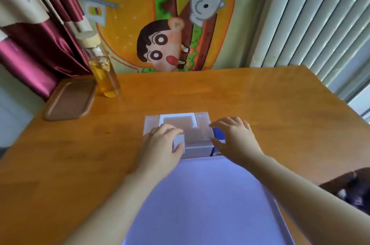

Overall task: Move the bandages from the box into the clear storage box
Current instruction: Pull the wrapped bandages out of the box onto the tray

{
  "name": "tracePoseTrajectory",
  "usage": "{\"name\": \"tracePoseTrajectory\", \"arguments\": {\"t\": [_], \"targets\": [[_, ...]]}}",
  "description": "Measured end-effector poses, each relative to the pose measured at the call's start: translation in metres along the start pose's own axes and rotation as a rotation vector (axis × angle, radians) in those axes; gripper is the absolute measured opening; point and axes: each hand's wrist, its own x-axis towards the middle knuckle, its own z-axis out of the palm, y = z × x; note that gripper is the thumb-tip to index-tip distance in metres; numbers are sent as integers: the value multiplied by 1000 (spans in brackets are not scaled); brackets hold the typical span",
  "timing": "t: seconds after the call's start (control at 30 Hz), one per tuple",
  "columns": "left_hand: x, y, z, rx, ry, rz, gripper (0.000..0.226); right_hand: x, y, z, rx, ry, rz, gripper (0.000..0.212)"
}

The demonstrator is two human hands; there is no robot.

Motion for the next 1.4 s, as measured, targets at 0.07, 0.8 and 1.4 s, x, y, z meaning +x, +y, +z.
{"name": "tracePoseTrajectory", "arguments": {"t": [0.07,0.8,1.4], "targets": [[1,-4,15,49,70,60,33,1,9,12,-27,78,22,45],[-9,-16,74,297,190,107,56,-19,45,50,-24,484,37,77],[-125,19,81,-658,-74,160,82,-144,-19,46,830,89,-218,56]]}}
